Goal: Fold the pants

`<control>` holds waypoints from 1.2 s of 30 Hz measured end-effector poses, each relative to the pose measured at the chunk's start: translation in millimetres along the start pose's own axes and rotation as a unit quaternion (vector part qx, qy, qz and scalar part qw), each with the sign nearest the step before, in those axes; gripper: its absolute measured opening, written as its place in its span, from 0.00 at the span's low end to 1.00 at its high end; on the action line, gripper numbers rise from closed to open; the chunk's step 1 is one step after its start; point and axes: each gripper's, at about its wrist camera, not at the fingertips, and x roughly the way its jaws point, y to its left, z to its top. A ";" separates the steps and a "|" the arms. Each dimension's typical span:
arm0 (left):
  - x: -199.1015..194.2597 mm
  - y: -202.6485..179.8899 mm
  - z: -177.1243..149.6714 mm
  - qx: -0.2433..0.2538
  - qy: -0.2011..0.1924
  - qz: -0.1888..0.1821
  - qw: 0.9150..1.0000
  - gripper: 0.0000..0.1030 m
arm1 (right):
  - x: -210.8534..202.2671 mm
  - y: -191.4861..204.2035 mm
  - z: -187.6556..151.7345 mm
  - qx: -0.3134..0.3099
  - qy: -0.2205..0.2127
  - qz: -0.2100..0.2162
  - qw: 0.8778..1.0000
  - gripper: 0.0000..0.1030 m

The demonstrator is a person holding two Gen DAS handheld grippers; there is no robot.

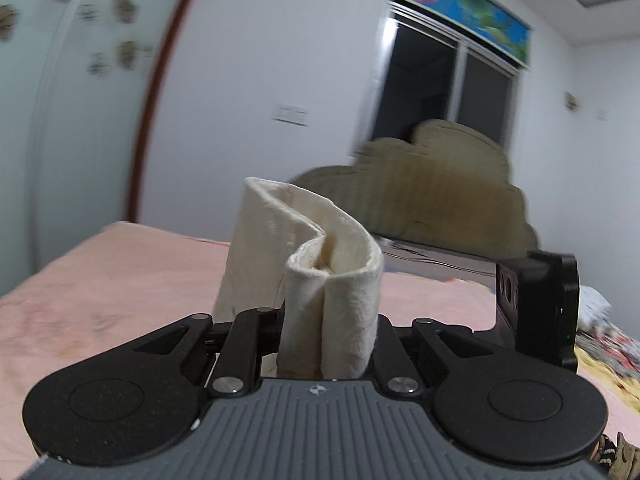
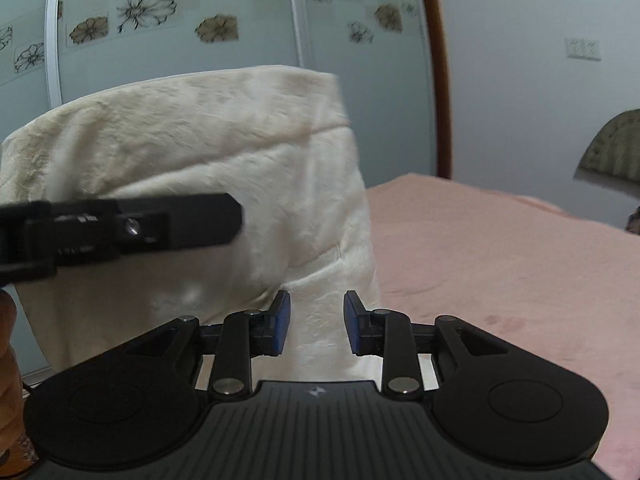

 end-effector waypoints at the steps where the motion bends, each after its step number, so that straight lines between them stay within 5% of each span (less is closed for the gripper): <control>1: 3.4 -12.3 -2.7 0.006 0.002 -0.009 1.000 0.13 | -8.0 -8.6 -3.4 0.007 -0.004 -0.007 1.000 0.28; 8: 45.8 -93.6 -41.8 0.024 0.053 -0.081 0.995 0.14 | -74.3 -55.0 -40.8 0.000 0.012 -0.083 0.996 0.28; 13: 75.3 -136.0 -84.2 0.050 0.101 -0.098 0.989 0.15 | -99.4 -78.0 -75.2 0.016 0.049 -0.123 0.991 0.28; 19: 96.2 -141.5 -120.6 0.049 0.149 -0.103 0.982 0.15 | -110.4 -92.7 -113.1 0.032 0.077 -0.155 0.984 0.28; 27: 107.3 -146.7 -132.4 0.059 0.159 -0.118 0.978 0.16 | -134.4 -106.4 -132.6 0.061 0.067 -0.163 0.982 0.28; 33: 127.3 -150.0 -140.8 0.053 0.213 -0.163 0.962 0.47 | -159.6 -103.5 -143.1 0.084 0.106 -0.196 0.971 0.34; 36: 115.5 -148.6 -135.7 0.059 0.208 -0.191 0.957 0.58 | -190.5 -102.6 -150.7 0.086 0.122 -0.239 0.959 0.40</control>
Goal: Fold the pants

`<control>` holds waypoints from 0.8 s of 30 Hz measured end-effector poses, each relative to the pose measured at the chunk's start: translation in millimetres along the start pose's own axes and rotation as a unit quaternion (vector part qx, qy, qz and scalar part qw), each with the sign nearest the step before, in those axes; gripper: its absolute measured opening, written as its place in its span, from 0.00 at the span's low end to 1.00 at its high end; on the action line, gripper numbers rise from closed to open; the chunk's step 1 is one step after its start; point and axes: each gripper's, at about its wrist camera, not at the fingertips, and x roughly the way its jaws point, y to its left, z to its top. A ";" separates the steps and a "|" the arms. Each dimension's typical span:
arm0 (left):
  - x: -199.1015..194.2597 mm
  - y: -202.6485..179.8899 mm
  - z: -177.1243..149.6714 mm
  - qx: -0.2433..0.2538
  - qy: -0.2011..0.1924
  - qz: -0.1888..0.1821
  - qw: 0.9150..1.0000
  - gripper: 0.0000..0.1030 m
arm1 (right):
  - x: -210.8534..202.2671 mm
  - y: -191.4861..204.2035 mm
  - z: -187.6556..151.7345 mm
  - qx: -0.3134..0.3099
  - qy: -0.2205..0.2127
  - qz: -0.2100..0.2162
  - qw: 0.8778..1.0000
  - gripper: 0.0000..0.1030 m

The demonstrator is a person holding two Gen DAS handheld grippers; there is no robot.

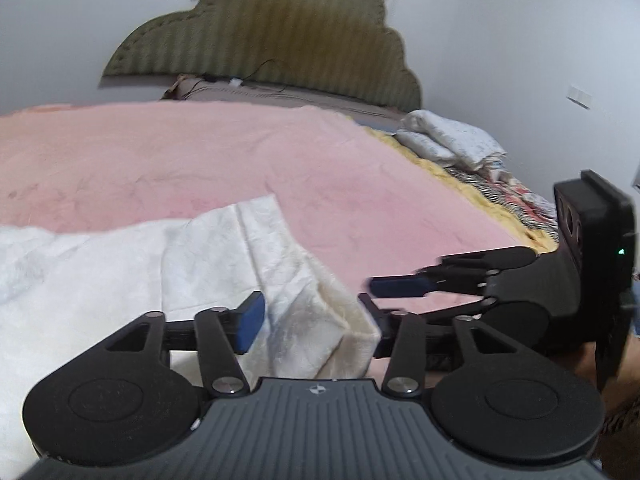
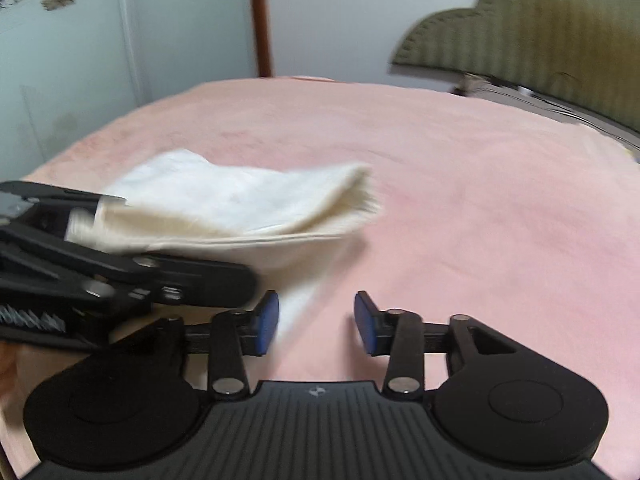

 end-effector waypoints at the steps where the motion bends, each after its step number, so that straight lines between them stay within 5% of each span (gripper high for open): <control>1: -6.4 2.9 3.1 -0.004 -0.007 -0.017 1.000 0.64 | -8.5 -4.8 -2.7 0.000 0.001 -0.027 1.000 0.40; 4: -33.6 21.1 13.9 -0.030 -0.045 -0.046 0.998 0.76 | -33.4 -15.8 -3.1 0.009 -0.013 -0.116 0.993 0.40; 7: -48.2 54.1 29.0 -0.064 -0.064 -0.023 0.996 0.82 | -52.9 -15.1 11.0 0.029 -0.068 -0.115 0.991 0.40; 12: -38.8 110.4 47.8 -0.060 -0.014 0.169 0.984 0.80 | -26.9 14.2 49.9 0.002 -0.095 0.003 0.995 0.40; 15: -22.7 135.5 43.1 -0.037 0.005 0.237 0.971 0.81 | 6.5 36.1 66.5 -0.040 -0.082 0.043 0.995 0.40; 17: -3.4 151.6 35.3 -0.029 0.038 0.251 0.967 0.81 | 30.5 41.5 72.6 -0.058 -0.045 0.049 0.996 0.40; 19: 16.7 165.1 24.7 -0.019 0.075 0.262 0.962 0.82 | 50.2 43.9 72.9 -0.077 -0.010 0.005 0.997 0.40; 24: -19.7 166.6 11.5 -0.047 0.014 0.251 0.967 0.76 | 27.6 46.0 64.7 -0.052 -0.036 -0.042 0.997 0.41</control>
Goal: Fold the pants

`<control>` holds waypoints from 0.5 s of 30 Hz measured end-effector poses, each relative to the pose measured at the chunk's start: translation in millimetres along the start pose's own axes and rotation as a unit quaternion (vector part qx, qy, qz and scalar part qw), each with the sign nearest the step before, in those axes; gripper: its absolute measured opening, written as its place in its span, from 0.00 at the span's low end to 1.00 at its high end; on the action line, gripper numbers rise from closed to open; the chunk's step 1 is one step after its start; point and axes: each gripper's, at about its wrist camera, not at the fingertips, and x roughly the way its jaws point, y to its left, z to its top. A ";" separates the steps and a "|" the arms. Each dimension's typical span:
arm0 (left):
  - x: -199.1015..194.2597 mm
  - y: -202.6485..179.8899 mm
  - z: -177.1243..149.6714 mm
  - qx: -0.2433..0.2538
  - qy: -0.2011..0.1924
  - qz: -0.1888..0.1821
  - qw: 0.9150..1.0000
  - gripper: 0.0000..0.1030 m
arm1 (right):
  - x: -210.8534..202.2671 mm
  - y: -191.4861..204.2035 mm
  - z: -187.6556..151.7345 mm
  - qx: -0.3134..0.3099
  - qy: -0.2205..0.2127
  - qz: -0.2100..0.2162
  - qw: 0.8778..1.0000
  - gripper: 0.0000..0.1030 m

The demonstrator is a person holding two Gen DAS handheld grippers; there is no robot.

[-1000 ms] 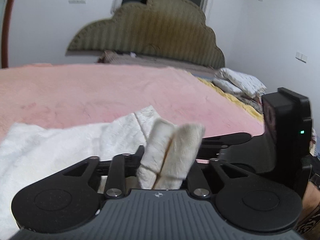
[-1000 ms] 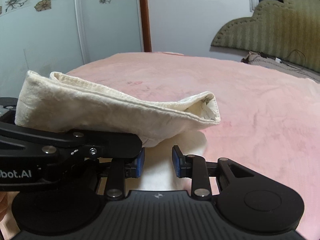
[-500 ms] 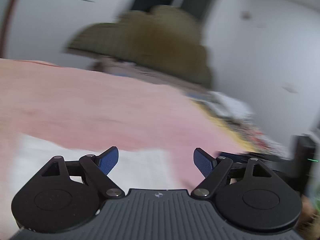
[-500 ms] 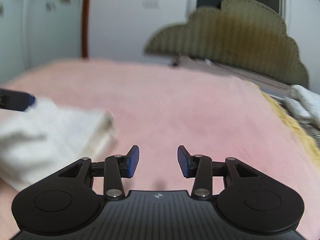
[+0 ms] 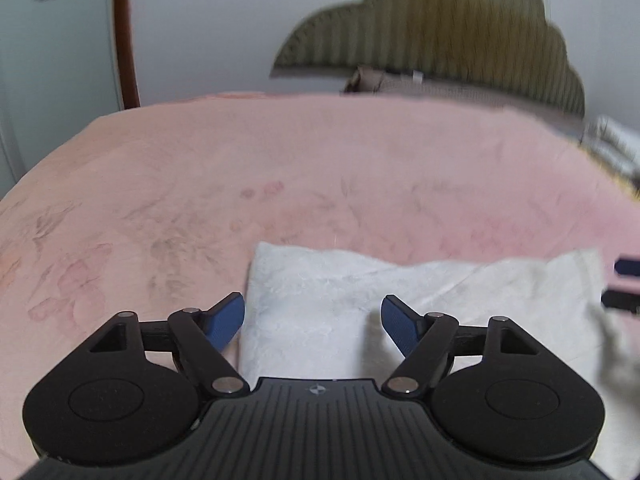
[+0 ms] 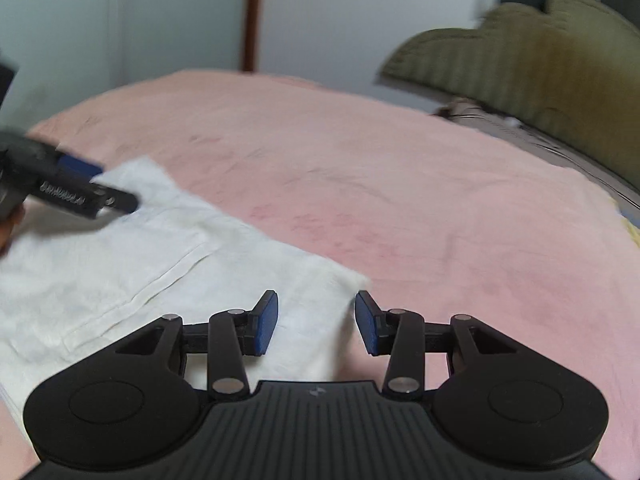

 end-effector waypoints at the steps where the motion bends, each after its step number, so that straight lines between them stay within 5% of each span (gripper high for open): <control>1: -8.0 3.2 0.0 -0.004 -0.009 -0.013 1.000 0.77 | -10.7 4.7 -2.3 -0.004 -0.012 0.012 1.000 0.41; 5: -30.5 -5.5 -18.8 0.042 -0.025 -0.041 0.998 0.79 | -30.5 24.5 -19.2 -0.047 -0.010 0.100 0.994 0.41; 8: -23.7 -19.3 -43.2 0.108 -0.011 -0.018 0.994 0.80 | -16.8 33.3 -36.6 -0.071 0.038 0.076 0.994 0.49; 11: -41.6 -16.1 -47.1 0.095 -0.041 -0.028 0.994 0.75 | -25.9 20.5 -35.2 -0.002 0.028 0.081 0.996 0.49; 15: -49.8 -15.1 -51.1 0.082 -0.055 -0.057 0.993 0.77 | -51.0 16.9 -28.7 0.010 -0.023 0.075 0.997 0.49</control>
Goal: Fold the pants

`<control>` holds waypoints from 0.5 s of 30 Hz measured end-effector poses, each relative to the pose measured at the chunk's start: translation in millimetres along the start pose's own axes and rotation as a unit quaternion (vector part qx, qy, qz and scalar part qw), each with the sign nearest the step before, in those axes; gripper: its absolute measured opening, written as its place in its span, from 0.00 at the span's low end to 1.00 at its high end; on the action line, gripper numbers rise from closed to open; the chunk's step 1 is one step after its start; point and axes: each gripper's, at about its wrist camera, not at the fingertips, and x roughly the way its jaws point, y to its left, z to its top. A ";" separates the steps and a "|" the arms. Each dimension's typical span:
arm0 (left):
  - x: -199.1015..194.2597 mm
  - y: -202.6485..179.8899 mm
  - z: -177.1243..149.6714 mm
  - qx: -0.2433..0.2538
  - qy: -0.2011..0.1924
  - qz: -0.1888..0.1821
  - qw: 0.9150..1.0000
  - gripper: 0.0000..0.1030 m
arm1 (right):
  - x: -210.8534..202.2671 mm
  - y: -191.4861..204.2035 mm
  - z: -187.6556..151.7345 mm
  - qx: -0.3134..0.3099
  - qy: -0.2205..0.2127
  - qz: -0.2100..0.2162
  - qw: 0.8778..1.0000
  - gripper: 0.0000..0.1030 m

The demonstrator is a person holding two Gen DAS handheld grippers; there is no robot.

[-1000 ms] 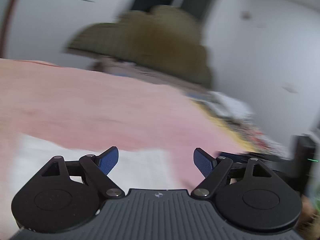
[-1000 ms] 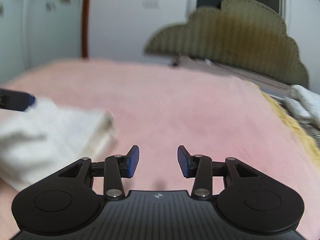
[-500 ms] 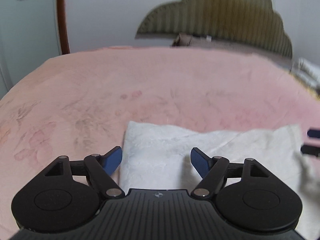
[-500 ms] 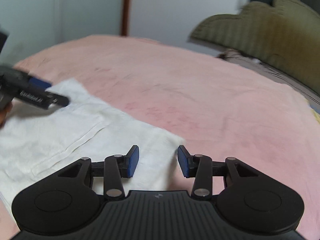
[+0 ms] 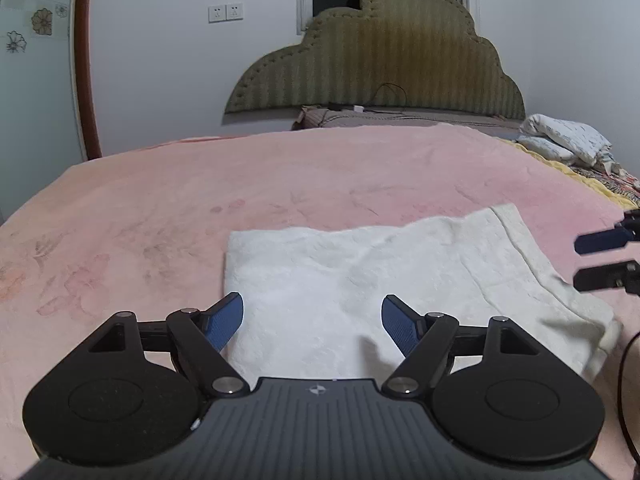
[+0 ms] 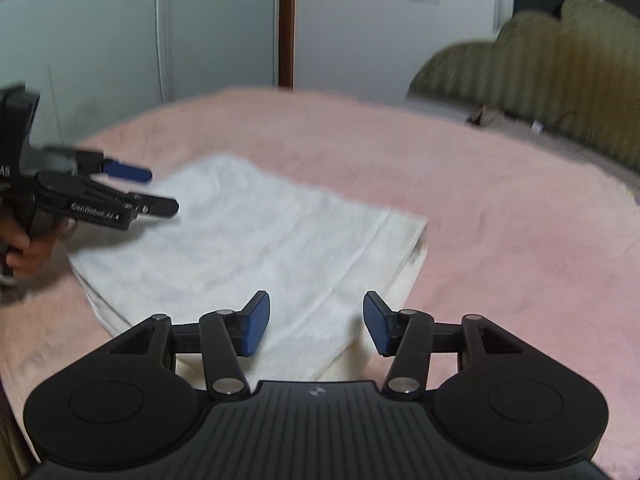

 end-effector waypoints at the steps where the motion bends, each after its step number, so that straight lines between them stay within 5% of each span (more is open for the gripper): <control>1: 4.2 -5.6 -3.8 0.016 0.013 -0.006 1.000 0.77 | 0.0 0.9 0.8 0.000 -0.003 0.002 1.000 0.49; 5: 4.2 -29.1 -26.7 0.081 -0.006 0.023 0.996 0.76 | 26.7 8.6 -13.4 -0.017 0.065 0.010 0.998 0.49; 11: -9.0 -16.5 -13.1 0.035 -0.042 0.032 0.998 0.80 | 4.7 -6.8 -18.4 0.037 0.016 0.013 0.999 0.55; 15: -10.4 8.4 -3.8 -0.007 -0.027 0.023 0.999 0.85 | 2.5 -37.1 -20.7 0.117 0.006 0.009 0.993 0.56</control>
